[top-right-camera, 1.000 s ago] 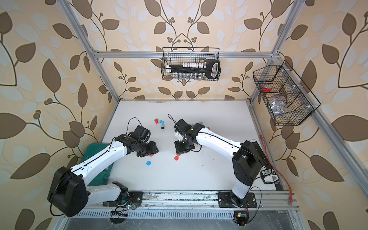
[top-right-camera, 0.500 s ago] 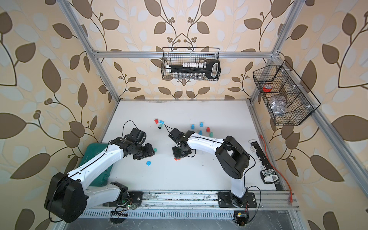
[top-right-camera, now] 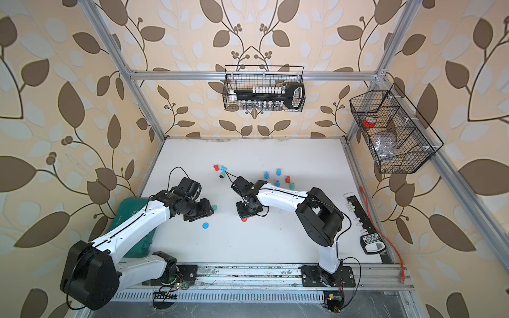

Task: Close the stamp cap
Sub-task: Close the cover of the stamp.

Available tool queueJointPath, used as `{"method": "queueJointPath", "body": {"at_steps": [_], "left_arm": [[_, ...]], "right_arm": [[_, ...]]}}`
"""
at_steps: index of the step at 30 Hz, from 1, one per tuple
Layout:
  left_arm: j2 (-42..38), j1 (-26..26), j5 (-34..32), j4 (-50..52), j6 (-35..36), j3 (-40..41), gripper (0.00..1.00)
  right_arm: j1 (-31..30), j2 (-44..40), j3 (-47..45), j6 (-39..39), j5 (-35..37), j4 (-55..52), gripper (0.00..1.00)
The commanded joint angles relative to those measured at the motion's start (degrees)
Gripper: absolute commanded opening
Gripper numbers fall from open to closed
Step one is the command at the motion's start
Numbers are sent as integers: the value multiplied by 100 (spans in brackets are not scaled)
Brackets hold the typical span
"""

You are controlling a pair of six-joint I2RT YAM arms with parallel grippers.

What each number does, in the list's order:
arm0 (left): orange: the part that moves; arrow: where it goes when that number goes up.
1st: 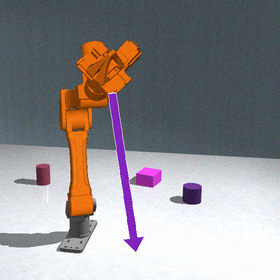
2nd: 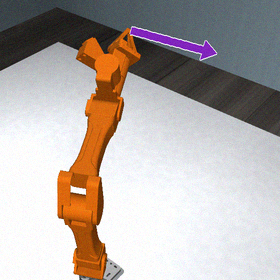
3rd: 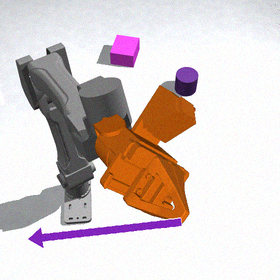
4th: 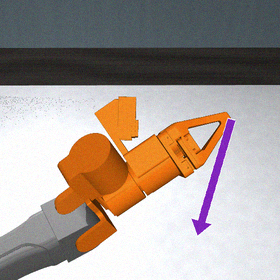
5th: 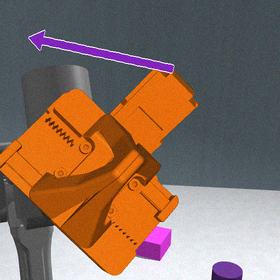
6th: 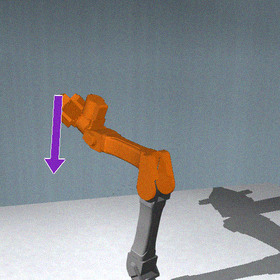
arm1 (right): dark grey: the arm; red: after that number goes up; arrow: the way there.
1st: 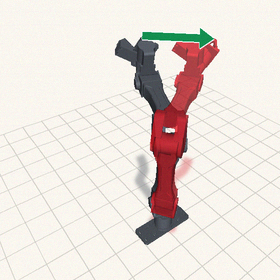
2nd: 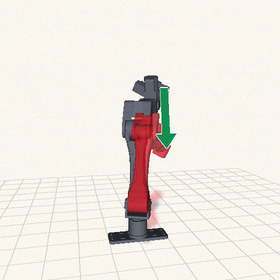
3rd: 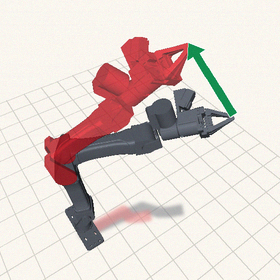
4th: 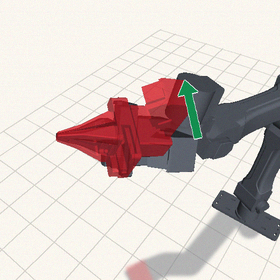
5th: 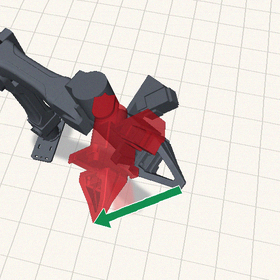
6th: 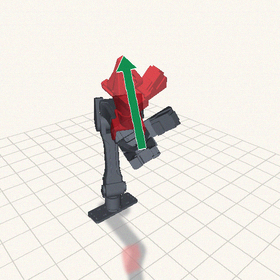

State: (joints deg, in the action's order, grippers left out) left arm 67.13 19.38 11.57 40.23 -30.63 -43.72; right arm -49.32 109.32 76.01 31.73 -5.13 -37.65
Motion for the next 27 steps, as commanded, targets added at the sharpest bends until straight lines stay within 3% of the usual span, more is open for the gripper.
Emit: {"method": "queueJointPath", "body": {"at_steps": [1,27], "left_arm": [[-115,-92,53,60,26,39,53],[71,-215,128,-41,119,-3,51]], "right_arm": [[-53,157,219,-21,-4,-22,2],[-126,287,335,-105,-49,-121,2]]}}
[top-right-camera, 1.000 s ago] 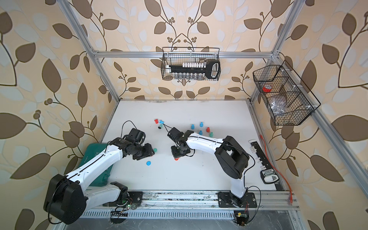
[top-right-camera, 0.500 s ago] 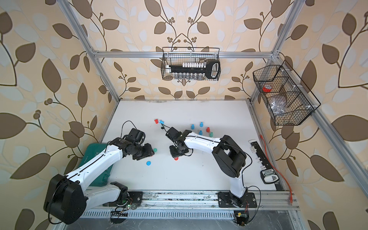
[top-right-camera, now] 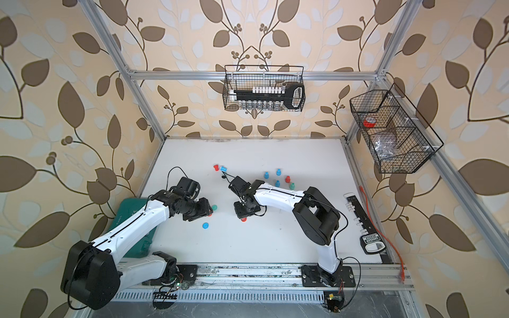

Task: Close the stamp cap
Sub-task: Close the cover of the stamp.

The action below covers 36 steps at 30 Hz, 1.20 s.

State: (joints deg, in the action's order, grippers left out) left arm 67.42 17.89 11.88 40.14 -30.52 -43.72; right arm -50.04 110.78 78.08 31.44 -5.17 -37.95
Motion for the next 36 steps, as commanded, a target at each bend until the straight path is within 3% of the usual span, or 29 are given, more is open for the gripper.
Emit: {"method": "queueJointPath", "body": {"at_steps": [1,36], "left_arm": [[43,-74,109,-46,108,-4,51],[105,-145,157,-97,126,-7,50]], "right_arm": [[-52,145,119,-81,-46,-81,2],[-49,137,-89,-162,74,-184,2]]}}
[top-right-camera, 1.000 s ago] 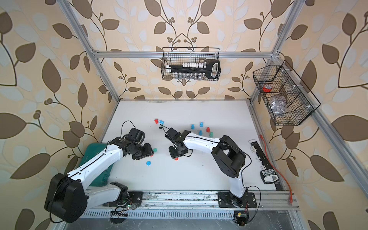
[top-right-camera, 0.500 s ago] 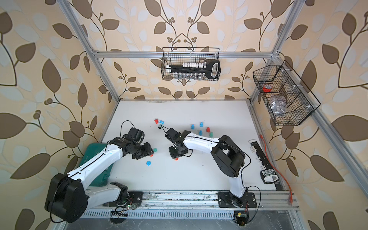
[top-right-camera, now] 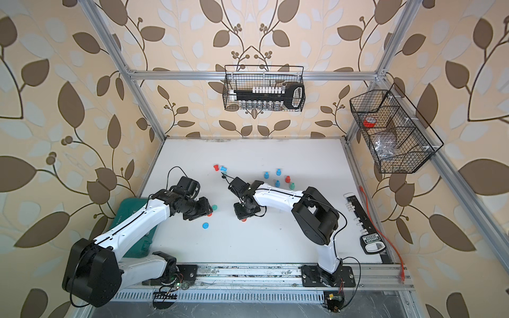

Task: Close the stamp cap
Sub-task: Close the cover of the stamp.

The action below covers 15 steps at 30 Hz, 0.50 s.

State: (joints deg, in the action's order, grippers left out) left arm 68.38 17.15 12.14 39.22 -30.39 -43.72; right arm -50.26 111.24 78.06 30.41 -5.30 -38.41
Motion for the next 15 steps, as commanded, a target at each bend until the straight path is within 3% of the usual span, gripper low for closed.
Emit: {"method": "queueJointPath", "body": {"at_steps": [1,15], "left_arm": [[9,-71,138,-2,117,-7,50],[0,-97,148,19,142,-5,50]], "right_arm": [[-26,91,-104,-54,94,-126,2],[-33,186,-116,-141,318,-248,1]]}}
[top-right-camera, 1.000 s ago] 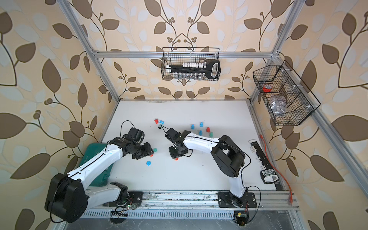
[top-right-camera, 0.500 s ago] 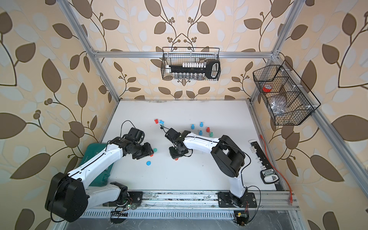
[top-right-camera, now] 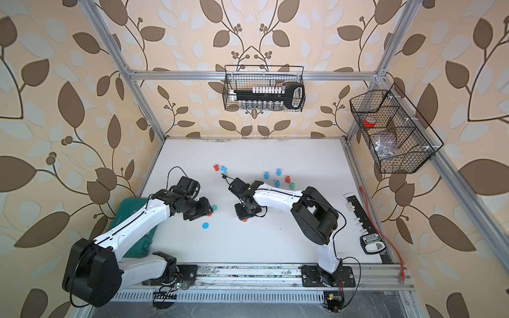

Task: Close the stamp cap
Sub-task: Close the cover of the stamp, then move the stamp at the center of the board.

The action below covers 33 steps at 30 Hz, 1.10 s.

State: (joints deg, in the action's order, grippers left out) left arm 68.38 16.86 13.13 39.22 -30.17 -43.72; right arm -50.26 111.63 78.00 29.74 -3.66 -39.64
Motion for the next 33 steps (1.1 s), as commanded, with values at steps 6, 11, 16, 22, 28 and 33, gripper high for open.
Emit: {"method": "queueJointPath", "body": {"at_steps": [6,11,16,22,28,33], "left_arm": [[17,-78,42,6,108,-23,50],[33,-78,43,-11,99,-31,50],[38,-78,25,-11,105,-40,49],[57,-87,14,-17,101,-48,49],[93,-95,5,-28,111,-75,49],[105,-113,-5,-19,143,-131,49]], "right_arm": [[-135,218,-87,-80,337,-130,1],[-282,288,-119,44,879,-210,1],[-418,240,-498,289,1130,66,0],[-606,416,-558,482,1540,-4,0],[-598,688,-336,492,1900,-162,0],[-222,757,-252,457,1976,-146,0]]}}
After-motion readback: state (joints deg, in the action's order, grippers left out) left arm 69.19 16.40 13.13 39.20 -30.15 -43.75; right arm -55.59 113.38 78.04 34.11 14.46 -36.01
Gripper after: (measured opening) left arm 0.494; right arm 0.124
